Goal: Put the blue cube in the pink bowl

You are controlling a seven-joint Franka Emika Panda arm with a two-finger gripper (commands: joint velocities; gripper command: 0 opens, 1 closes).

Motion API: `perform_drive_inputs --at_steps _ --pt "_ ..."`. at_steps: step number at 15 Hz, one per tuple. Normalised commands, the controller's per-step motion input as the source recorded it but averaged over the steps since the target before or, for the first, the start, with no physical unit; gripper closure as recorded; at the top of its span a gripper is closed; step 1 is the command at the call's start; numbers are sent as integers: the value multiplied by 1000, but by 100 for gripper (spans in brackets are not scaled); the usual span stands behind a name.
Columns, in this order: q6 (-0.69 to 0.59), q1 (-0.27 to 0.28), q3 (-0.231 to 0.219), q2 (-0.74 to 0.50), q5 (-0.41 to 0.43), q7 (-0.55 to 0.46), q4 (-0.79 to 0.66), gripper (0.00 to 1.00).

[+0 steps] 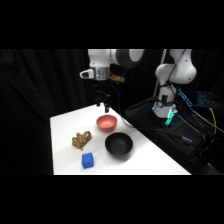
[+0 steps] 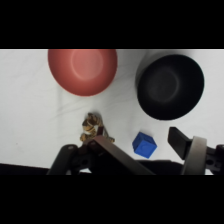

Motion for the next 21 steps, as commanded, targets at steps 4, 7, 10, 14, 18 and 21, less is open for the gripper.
perform_drive_inputs --at_steps 4,7,10,14,18,21 --pt "-64 -1 34 89 19 114 120 0" --pt "-145 55 81 354 6 265 458 0" --pt "-234 67 66 549 20 263 716 0" --pt "-323 55 15 597 44 300 849 0" --pt "-180 17 -6 502 138 238 744 0" --pt "44 21 6 375 160 193 468 0"
